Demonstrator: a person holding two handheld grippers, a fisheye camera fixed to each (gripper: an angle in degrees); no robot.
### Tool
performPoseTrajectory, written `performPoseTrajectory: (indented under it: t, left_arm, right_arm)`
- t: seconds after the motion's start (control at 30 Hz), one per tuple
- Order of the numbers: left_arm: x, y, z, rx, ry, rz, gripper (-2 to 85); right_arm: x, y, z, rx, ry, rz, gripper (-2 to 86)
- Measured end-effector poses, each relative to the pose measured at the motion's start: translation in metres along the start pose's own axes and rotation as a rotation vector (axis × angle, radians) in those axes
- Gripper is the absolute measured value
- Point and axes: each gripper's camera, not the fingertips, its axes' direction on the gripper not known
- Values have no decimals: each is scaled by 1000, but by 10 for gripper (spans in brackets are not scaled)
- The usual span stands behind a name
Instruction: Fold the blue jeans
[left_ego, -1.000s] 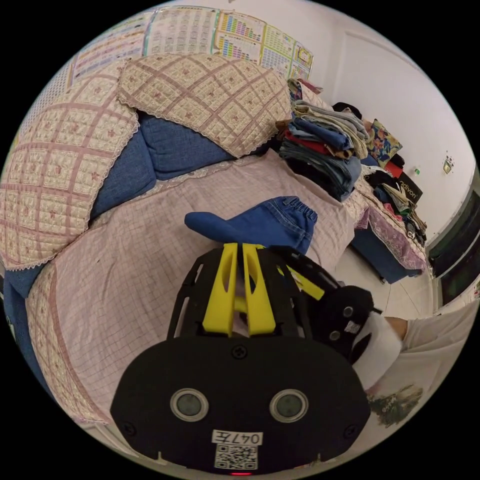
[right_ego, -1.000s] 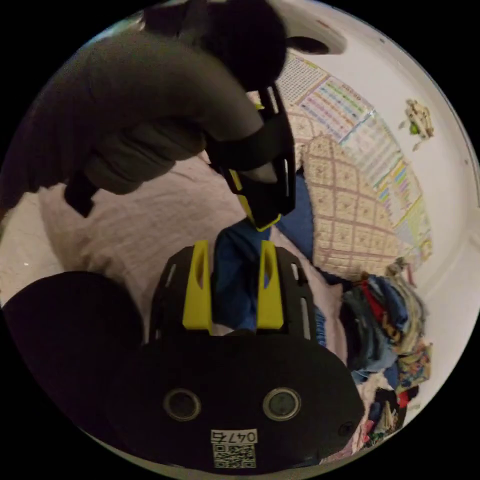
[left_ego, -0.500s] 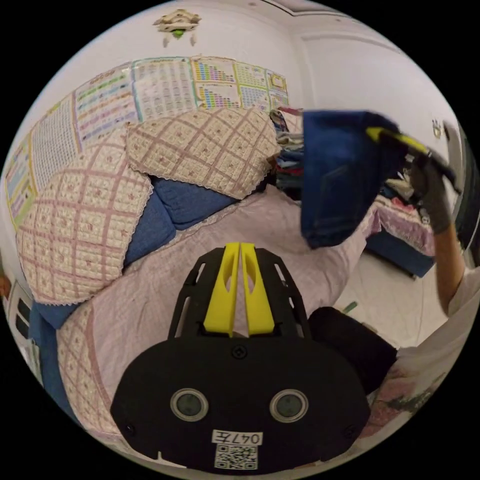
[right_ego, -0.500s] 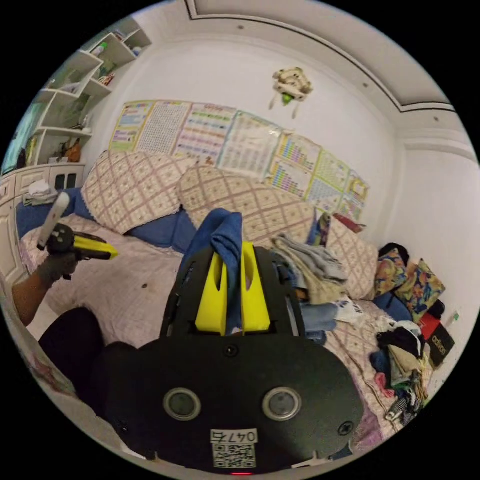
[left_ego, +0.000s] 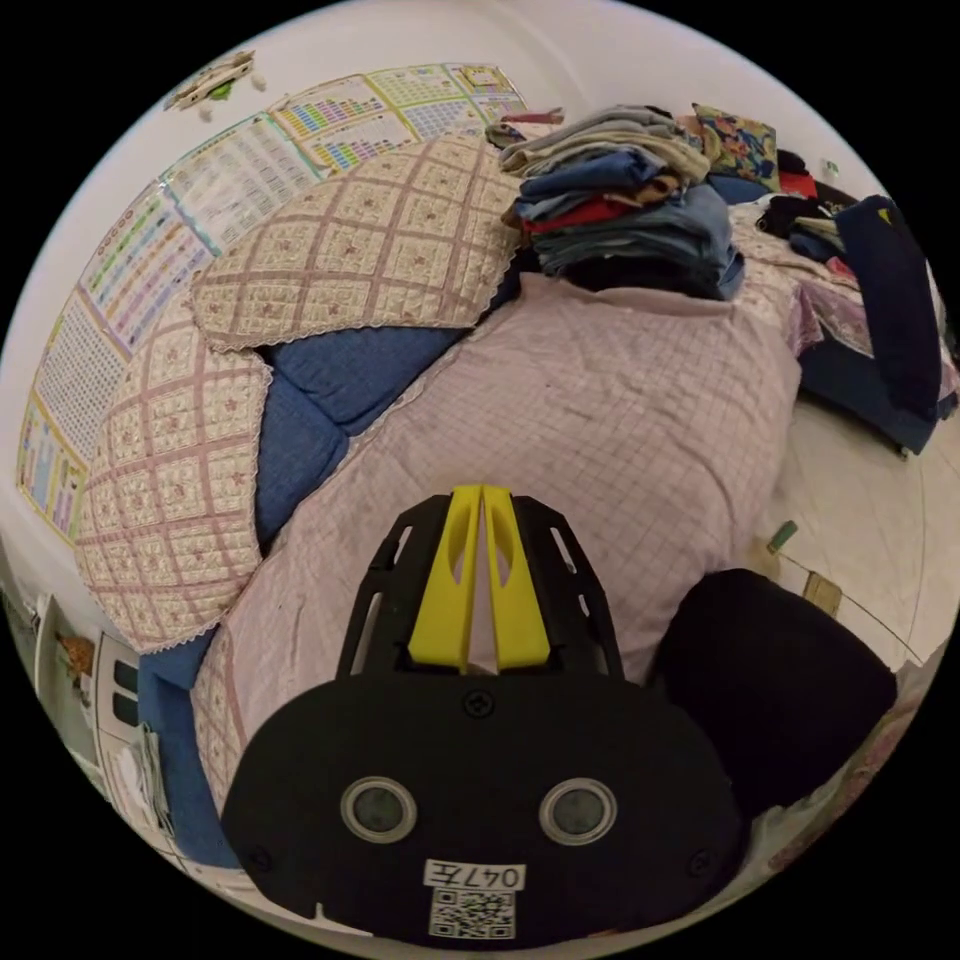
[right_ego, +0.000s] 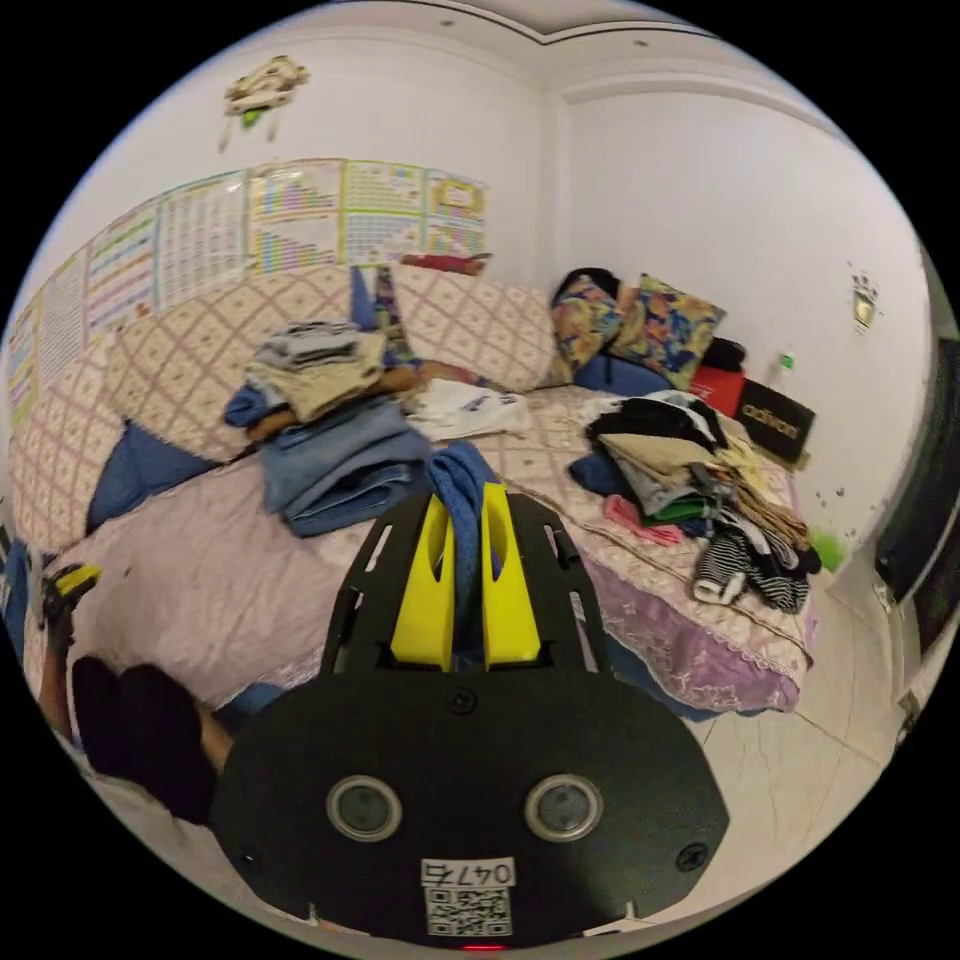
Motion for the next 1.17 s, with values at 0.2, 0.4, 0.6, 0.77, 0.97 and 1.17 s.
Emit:
performPoseTrajectory:
  t: [0.2,0.4,0.6,0.77,0.97,1.17]
  left_arm:
    - [13,-21,4,-67,-57,-77,-9]
    - [22,-49,2,-139,-90,-92,-9]
    - [15,-55,-3,-172,-80,-182,-9]
    - [13,-58,-1,-153,-32,-221,-9]
    - [30,-55,-4,-131,-62,-178,-9]
    - [37,-47,2,-104,-48,-151,-9]
  right_arm:
    - [44,-119,90,99,160,69,4]
    - [-14,-241,245,16,-59,40,26]
    - [-17,-260,297,-17,-301,227,116]
    - [-16,-275,253,42,-238,84,107]
    - [-32,-267,182,144,-223,-13,89]
    - [-123,-252,120,227,-453,-311,73]
